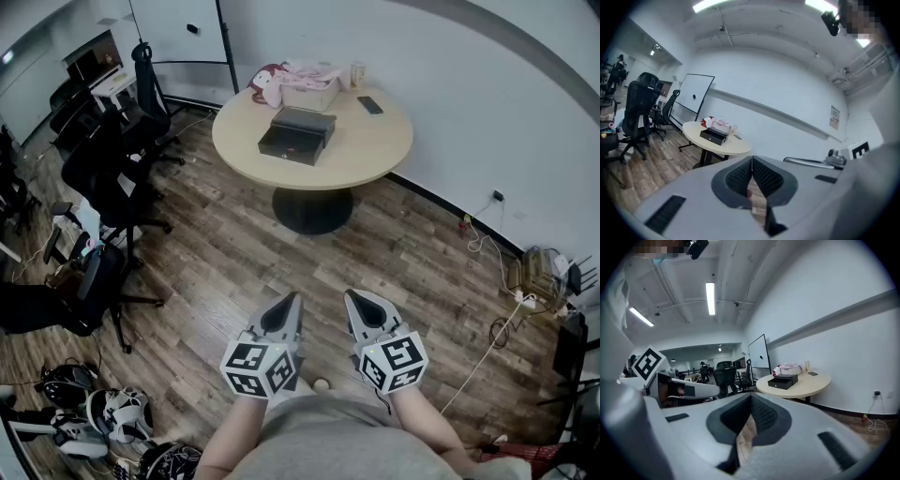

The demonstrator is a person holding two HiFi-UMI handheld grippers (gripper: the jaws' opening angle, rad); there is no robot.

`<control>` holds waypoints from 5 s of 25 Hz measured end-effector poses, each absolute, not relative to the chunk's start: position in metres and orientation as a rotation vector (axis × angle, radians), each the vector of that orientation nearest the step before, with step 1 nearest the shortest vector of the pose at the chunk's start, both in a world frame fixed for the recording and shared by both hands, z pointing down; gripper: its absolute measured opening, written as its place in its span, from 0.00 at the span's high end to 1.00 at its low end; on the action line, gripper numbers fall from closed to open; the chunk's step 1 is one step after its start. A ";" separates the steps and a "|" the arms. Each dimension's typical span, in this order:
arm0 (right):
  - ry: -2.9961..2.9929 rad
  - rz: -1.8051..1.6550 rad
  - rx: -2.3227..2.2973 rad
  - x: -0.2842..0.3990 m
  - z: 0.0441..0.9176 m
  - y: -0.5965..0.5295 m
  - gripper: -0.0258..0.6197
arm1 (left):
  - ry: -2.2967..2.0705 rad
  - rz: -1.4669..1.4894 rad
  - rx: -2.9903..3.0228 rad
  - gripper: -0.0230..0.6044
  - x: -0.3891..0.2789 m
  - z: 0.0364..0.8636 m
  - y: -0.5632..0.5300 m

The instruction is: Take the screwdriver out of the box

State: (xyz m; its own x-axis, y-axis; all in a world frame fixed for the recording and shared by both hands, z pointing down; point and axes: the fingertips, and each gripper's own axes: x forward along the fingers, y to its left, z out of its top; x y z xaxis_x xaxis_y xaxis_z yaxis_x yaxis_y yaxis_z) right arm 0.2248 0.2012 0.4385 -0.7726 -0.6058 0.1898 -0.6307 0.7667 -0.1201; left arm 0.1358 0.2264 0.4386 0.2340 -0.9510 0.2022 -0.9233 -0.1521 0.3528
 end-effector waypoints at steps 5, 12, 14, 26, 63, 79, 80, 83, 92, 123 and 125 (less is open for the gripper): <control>-2.825 0.266 0.986 0.232 0.438 0.209 0.96 | -1.721 -0.094 2.102 0.96 0.146 0.440 0.234; -2.838 0.290 0.952 0.231 0.441 0.218 0.96 | -1.723 -0.085 2.084 0.96 0.148 0.443 0.241; -2.859 0.326 0.929 0.226 0.441 0.219 0.96 | -1.724 -0.084 2.074 0.96 0.146 0.446 0.241; -2.827 0.378 0.908 0.185 0.461 0.164 0.96 | -1.688 -0.108 2.028 0.96 0.110 0.466 0.183; -2.752 0.385 1.112 -0.017 0.450 -0.078 0.96 | -1.529 -0.077 2.132 0.96 -0.094 0.458 -0.070; -2.759 0.394 1.141 -0.034 0.452 -0.208 0.96 | -1.492 0.012 2.138 0.96 -0.110 0.478 -0.199; -2.763 0.390 1.140 -0.034 0.450 -0.219 0.96 | -1.490 0.008 2.137 0.96 -0.111 0.478 -0.209; -2.766 0.376 1.143 -0.033 0.445 -0.249 0.96 | -1.480 0.003 2.132 0.96 -0.112 0.480 -0.238; -2.770 0.369 1.158 -0.024 0.442 -0.323 0.96 | -1.491 0.062 2.109 0.96 -0.113 0.494 -0.308; -2.750 0.439 1.188 0.008 0.469 -0.424 0.96 | -0.689 1.447 2.204 0.65 -0.047 0.675 -0.392; -2.746 0.448 1.197 0.011 0.470 -0.426 0.96 | -0.651 1.503 2.201 0.65 -0.043 0.682 -0.391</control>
